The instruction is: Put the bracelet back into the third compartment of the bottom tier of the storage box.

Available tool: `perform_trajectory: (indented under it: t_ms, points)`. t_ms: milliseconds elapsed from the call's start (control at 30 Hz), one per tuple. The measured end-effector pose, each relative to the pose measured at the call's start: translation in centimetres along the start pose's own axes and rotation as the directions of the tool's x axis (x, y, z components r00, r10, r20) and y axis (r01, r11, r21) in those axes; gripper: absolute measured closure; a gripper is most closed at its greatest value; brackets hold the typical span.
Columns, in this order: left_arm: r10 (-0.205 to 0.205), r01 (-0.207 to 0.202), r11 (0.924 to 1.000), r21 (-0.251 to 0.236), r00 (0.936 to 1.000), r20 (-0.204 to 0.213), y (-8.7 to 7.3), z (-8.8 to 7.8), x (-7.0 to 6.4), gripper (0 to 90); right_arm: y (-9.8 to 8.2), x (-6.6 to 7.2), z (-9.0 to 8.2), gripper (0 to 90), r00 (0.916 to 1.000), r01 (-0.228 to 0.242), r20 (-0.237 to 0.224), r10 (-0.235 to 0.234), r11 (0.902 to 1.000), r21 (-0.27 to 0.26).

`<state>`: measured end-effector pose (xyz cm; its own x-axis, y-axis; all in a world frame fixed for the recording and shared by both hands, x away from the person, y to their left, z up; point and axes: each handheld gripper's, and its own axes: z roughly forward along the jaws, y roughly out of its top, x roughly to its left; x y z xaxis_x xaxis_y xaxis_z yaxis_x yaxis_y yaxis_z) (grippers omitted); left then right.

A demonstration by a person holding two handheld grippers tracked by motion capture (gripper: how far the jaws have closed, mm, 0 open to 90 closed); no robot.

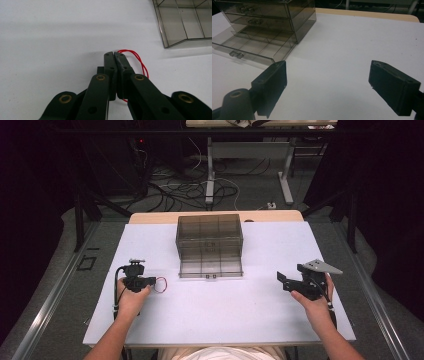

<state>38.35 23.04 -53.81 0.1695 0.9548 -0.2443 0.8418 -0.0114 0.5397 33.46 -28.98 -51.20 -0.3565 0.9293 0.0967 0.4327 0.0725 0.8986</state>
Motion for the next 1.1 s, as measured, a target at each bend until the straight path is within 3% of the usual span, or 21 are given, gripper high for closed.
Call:
perform_trajectory:
  t_ms: [567, 1100]
  points:
    - [0.01, -0.01, 0.9996, -0.027, 0.9999, 0.012, 0.2, -1.1, 0.2, 89.2, 0.1, -0.2, -0.2, 14.5, 0.9999, 0.012, -0.012, -0.012, 0.9997, 0.021]
    - [-0.006, 0.008, 0.9938, -0.111, 0.9999, 0.016, 0.3, -2.2, 0.2, 89.3, 0.1, -0.1, -0.2, 14.5, 0.9999, 0.005, -0.012, -0.004, 0.9998, 0.021]
